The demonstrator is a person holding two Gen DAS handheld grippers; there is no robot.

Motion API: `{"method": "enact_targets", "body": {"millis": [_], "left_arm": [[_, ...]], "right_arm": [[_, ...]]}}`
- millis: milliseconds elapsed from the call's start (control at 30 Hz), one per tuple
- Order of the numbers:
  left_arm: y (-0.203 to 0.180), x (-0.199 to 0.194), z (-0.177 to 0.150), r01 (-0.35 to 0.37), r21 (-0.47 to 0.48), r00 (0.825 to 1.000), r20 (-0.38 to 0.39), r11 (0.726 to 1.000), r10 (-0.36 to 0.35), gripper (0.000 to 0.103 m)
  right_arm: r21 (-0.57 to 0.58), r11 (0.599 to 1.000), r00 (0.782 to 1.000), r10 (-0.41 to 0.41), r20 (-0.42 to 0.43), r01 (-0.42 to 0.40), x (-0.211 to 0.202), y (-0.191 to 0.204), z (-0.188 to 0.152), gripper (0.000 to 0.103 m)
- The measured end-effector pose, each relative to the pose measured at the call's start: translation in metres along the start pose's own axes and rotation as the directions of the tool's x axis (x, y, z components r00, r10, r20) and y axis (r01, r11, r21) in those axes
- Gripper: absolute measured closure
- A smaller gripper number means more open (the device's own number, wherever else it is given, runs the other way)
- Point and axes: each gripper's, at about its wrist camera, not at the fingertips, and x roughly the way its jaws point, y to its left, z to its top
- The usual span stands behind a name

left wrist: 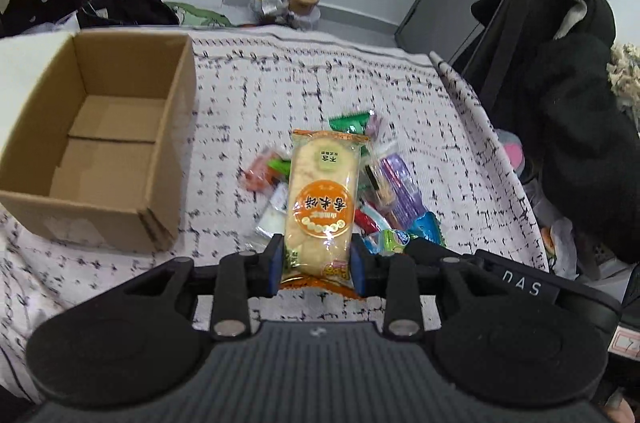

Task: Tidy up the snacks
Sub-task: 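Carry both packets over the cardboard box and open both tools to drop them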

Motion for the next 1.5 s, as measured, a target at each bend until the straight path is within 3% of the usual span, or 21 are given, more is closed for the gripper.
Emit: {"method": "enact_targets", "body": {"millis": [600,1333,1500], "left_arm": [[0.076,-0.031,0.039,-0.057,-0.109,0.993,0.096,0.992,0.067,0.071],[0.163,-0.013,0.051,-0.144,-0.2,0.987,0.043,0.969,0.155,0.071],[0.172,-0.012,0.051,-0.202,-0.183,0.977,0.029,0.962,0.21,0.061]], "right_arm": [[-0.122,0.987,0.995,0.098,-0.028,-0.101,0.032,0.084,0.0,0.076],[-0.18,0.975,0.988,0.115,-0.104,-0.133,0.089,0.159,-0.017,0.075],[-0.174,0.976,0.988,0.112,-0.109,-0.13,0.096,0.166,-0.02,0.075]]}}
